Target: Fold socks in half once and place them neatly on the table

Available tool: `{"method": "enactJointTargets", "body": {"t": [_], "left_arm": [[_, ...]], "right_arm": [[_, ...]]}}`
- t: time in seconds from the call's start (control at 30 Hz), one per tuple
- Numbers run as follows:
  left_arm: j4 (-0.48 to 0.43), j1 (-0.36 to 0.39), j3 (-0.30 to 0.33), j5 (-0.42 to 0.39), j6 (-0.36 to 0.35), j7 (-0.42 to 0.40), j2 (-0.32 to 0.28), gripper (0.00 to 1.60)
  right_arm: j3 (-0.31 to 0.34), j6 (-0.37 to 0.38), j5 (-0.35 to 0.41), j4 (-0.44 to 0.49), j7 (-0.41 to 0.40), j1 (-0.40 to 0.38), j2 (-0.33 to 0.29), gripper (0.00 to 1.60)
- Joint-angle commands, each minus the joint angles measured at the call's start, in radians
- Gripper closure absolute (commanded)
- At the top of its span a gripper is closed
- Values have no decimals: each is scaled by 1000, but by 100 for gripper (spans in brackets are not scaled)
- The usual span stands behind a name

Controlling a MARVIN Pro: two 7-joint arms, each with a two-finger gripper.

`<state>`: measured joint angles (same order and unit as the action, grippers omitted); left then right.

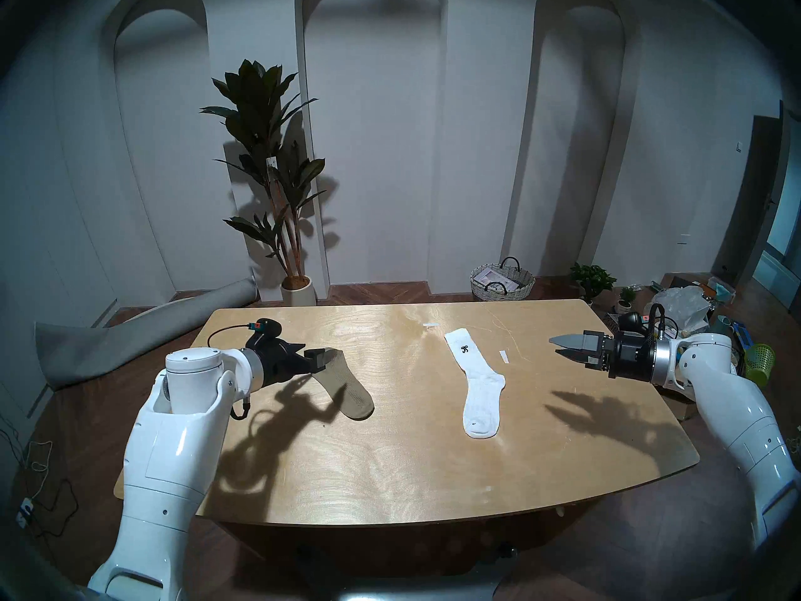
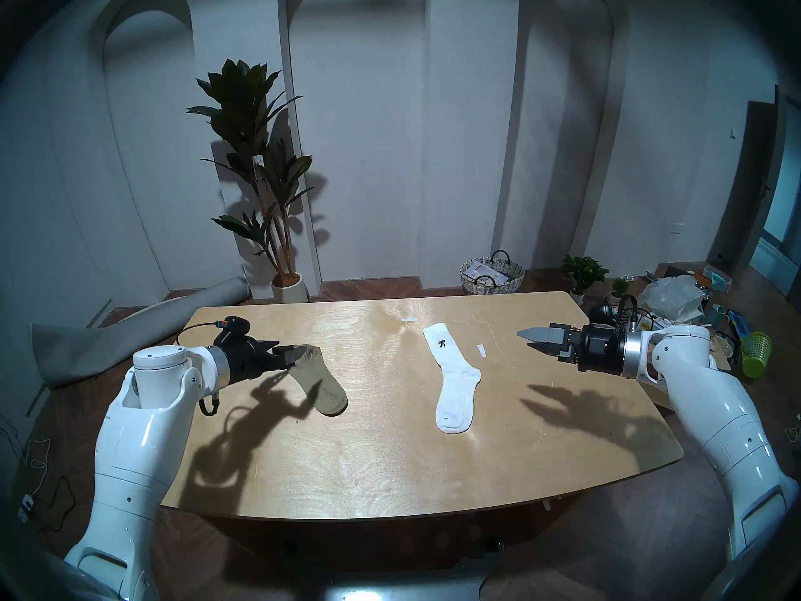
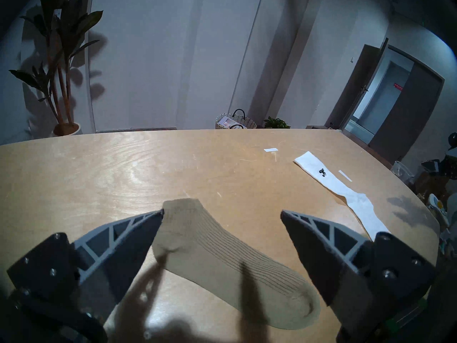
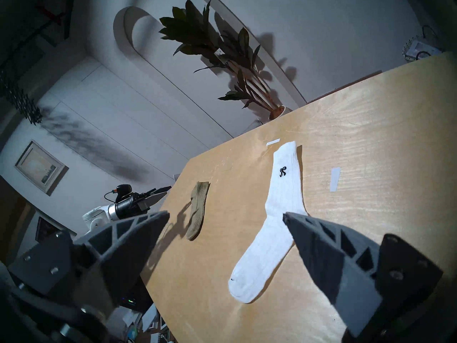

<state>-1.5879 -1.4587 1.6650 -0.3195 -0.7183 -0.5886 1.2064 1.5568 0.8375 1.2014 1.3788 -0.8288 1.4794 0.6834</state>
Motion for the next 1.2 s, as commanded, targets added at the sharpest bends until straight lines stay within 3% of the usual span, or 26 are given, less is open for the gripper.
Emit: {"method": "enactJointTargets", "body": {"t": [0.0, 0.1, 0.13, 0.37, 1.17], "left_arm": [[87, 104, 7, -27, -7, -66, -50, 0], [152, 155, -1, -41, -18, -99, -55, 0], [149, 136, 1, -46, -12, -107, -59, 0], [256, 204, -22, -59, -16, -165, -76, 0], [611, 411, -121, -77, 6, -269, -69, 0]], "right_arm": [[-4, 49, 55, -34, -64, -47, 20, 0], [-14, 73, 68, -54, -84, -63, 32, 0], [-17, 79, 71, -58, -89, -67, 35, 0], [-46, 122, 93, -73, -126, -84, 58, 0], [-87, 122, 165, -57, -97, -85, 65, 0]]}}
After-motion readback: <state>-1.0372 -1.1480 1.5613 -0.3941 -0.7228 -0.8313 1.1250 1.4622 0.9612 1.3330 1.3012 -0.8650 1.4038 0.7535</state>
